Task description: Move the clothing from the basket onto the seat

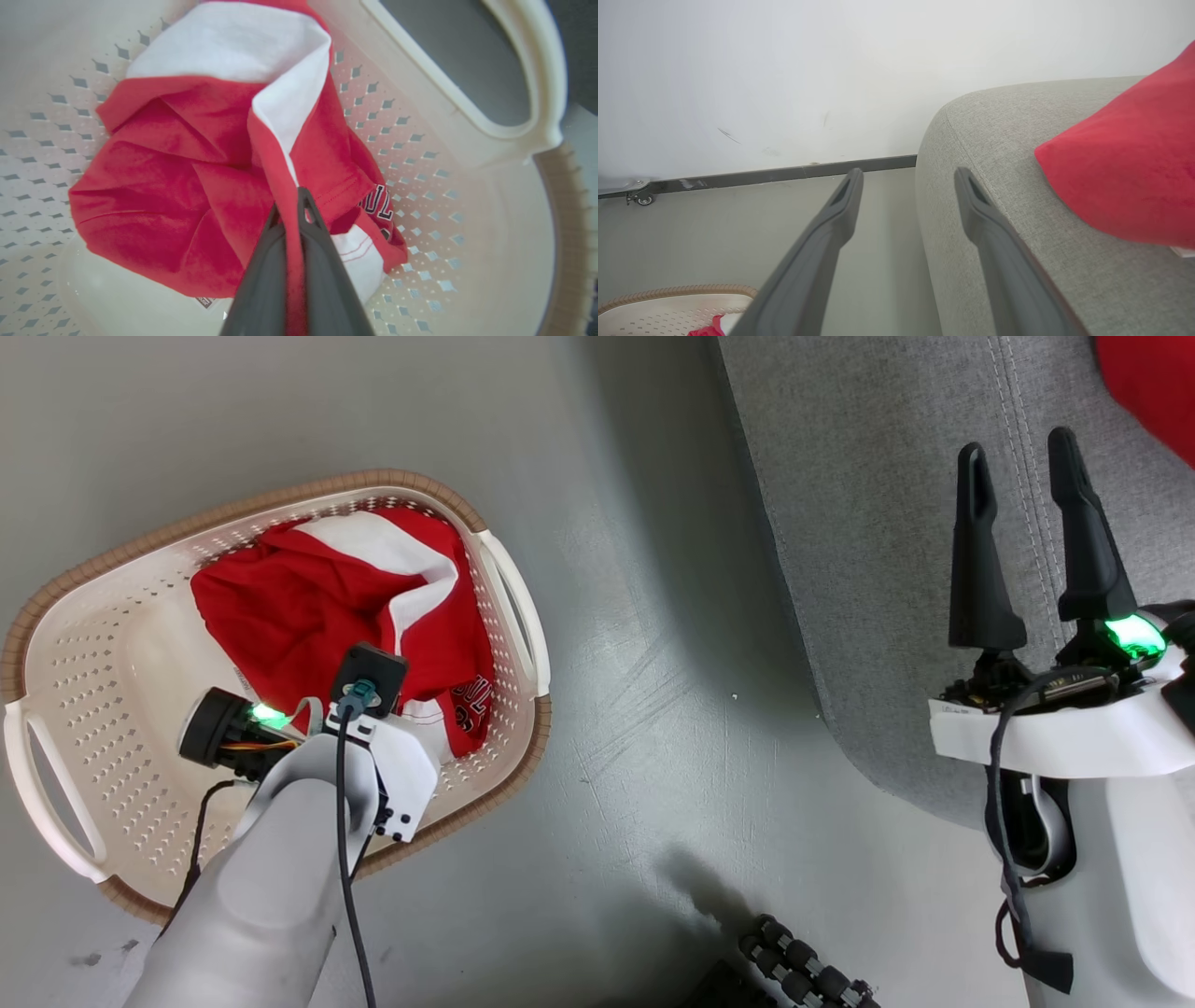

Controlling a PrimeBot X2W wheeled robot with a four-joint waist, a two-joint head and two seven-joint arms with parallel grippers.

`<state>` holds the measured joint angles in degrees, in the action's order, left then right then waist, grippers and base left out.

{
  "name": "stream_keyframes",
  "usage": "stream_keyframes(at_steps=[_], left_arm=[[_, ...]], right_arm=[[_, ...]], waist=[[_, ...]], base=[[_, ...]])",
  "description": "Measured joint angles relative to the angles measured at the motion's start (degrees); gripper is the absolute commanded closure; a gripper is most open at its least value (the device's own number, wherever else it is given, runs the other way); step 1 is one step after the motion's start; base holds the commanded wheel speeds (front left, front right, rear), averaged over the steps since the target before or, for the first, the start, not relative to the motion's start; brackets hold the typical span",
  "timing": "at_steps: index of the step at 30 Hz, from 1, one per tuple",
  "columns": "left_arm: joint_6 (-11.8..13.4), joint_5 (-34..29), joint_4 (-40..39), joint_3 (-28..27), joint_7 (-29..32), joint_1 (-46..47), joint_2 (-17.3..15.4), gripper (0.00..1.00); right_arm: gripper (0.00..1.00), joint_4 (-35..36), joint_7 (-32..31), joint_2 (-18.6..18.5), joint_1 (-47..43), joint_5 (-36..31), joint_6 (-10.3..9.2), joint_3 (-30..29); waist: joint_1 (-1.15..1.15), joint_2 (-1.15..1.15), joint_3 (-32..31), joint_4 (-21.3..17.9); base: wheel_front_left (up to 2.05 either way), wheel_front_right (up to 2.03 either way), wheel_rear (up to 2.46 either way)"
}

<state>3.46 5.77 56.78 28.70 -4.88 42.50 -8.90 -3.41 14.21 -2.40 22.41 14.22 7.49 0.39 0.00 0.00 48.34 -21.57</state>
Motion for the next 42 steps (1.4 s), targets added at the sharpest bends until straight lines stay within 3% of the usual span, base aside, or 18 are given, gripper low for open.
stream_keyframes(at_steps=[22, 42], left_arm=[[0.07, 1.22, -0.54, -2.07, -5.39, 1.90, -0.10, 1.00], [1.09, 2.74, -5.59, -3.52, -8.83, 0.79, 0.47, 1.00]], right_arm=[[0.00, -0.27, 0.00, -0.01, 1.73, -0.03, 0.00, -0.81], [0.00, -1.41, 0.08, -0.04, 2.33, -3.72, 0.00, -2.99]], waist=[[0.00, 0.00, -1.96, 2.29], [0.00, 0.00, -7.97, 6.33]], base=[[0.00, 0.00, 0.00], [0.00, 0.00, 0.00]])
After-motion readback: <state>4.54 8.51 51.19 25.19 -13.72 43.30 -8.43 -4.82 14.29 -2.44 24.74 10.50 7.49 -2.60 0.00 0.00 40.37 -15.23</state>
